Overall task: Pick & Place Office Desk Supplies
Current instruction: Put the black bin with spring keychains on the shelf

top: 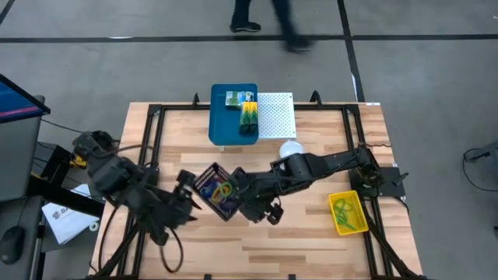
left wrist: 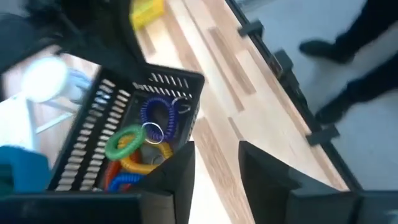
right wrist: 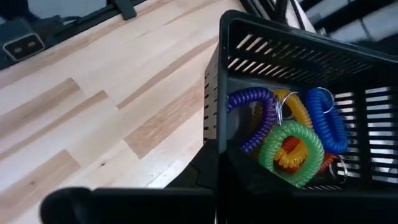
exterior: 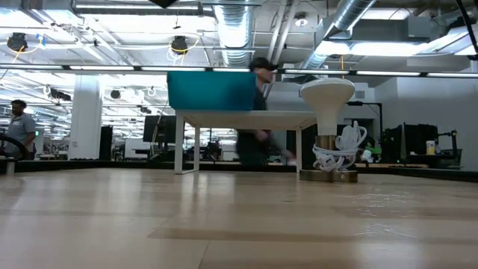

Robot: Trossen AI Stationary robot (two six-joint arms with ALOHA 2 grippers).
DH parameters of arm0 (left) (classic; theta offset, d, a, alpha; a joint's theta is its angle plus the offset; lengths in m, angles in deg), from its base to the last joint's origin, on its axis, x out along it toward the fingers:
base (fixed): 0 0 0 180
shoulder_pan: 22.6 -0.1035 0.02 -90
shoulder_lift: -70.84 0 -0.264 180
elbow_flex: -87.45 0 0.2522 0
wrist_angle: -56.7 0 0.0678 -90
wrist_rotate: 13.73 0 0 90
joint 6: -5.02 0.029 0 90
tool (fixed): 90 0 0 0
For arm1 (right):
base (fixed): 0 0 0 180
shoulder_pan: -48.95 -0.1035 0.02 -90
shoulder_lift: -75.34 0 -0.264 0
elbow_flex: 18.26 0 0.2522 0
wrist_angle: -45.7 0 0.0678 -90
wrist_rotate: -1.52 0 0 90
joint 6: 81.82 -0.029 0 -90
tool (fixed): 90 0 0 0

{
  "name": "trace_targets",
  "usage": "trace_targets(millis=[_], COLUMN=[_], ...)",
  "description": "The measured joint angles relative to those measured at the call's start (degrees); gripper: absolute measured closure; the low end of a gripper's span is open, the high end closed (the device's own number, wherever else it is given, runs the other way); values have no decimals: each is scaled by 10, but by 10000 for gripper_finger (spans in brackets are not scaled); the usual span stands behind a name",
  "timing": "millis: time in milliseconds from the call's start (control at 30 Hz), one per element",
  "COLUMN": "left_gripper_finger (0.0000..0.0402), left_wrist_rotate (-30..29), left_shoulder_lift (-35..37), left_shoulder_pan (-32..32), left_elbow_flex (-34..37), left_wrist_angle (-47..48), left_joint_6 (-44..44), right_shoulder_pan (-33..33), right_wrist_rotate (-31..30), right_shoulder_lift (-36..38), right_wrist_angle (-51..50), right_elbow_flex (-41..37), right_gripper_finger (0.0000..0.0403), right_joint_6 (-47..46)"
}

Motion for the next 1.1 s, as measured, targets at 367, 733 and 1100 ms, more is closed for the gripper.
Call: trace_targets(millis=[367, 733, 1100], left_gripper_finger=[281, 288, 286], left_wrist_rotate=[-84, -82, -85], left_shoulder_lift=[87, 152, 154], left_shoulder_pan=[10, 47, 65], left_elbow_flex=[8, 175, 316], left_wrist_angle=[56, 30, -111], left_joint_6=[-244, -384, -472], right_shoulder_pan=[56, 137, 232], right_wrist_rotate=[0, -77, -150], right_shoulder_lift=[72, 147, 187], right_wrist_angle=[-84, -182, -219], right_elbow_flex=[0, 0, -4], right_gripper_finger=[401, 401, 401], right_joint_6=[-192, -337, -589])
